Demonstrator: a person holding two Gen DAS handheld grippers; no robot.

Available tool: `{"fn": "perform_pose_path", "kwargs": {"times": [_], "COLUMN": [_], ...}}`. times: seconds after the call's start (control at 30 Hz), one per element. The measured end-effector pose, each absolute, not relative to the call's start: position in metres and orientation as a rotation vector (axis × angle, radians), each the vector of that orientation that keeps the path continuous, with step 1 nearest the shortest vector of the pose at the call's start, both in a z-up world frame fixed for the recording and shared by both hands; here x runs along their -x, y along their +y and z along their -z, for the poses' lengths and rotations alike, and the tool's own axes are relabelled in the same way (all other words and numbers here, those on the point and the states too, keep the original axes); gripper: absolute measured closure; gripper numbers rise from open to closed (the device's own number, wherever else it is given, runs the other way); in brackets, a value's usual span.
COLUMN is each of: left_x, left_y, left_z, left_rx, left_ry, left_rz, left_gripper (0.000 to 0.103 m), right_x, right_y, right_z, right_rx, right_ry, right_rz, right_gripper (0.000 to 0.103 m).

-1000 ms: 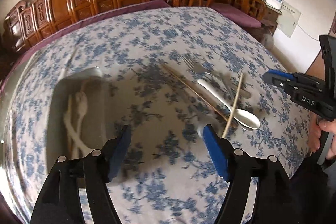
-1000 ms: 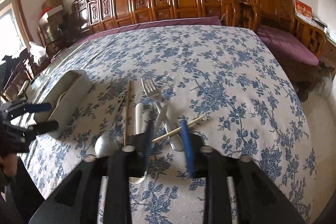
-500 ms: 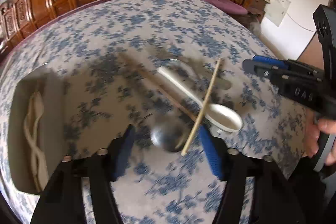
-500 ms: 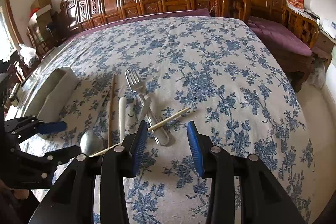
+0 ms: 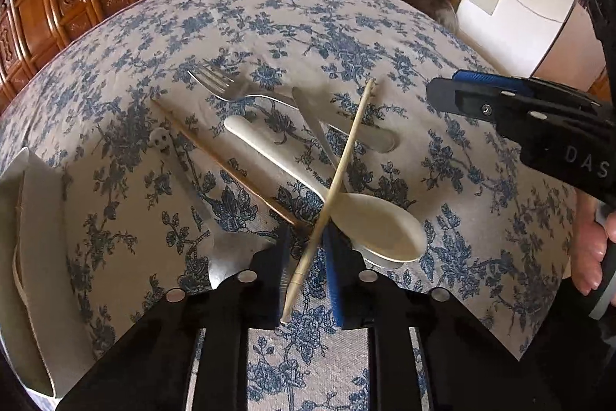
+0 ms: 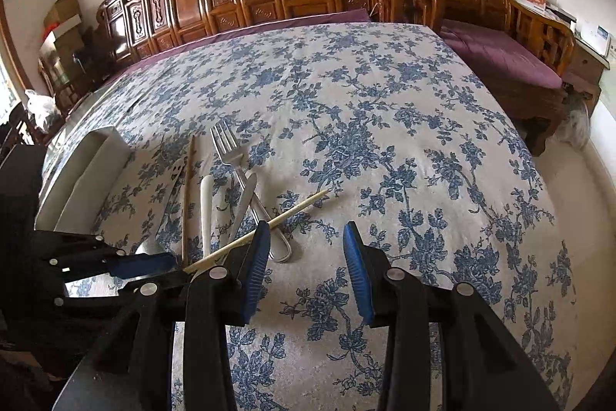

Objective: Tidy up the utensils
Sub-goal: 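Grasp a wooden chopstick with the left tool while the right tool grasps a white plastic spoon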

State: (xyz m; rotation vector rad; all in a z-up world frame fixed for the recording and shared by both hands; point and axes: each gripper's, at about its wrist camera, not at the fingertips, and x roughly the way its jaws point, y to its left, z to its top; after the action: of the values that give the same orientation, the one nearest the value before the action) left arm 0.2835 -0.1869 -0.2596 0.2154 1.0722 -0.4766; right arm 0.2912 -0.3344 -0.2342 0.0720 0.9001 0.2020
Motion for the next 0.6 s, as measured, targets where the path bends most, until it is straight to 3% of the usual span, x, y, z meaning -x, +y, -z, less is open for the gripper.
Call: {"fn": "perform_pose_path", "kwargs": {"times": [0.13, 0.6], "left_x": [-0.282, -0.261], "left_y": [-0.188, -0.139], "left_z": [0.260, 0.221], "left_rx": [-0.215, -0.089], "left_ry": [1.072, 0.983], "left_rz": [0.490, 0.440], "left_gripper": [0.098, 0.099], "right_x": [-0.292, -0.298], "right_y": [-0.330, -0.315], "right_z": [0.235, 0.243], "right_rx": [-0.058, -0.069], "right_ry": [0.900, 0.933], "right_rz": [-0.215, -0.292], "right_gripper": [0.061, 0.061]}}
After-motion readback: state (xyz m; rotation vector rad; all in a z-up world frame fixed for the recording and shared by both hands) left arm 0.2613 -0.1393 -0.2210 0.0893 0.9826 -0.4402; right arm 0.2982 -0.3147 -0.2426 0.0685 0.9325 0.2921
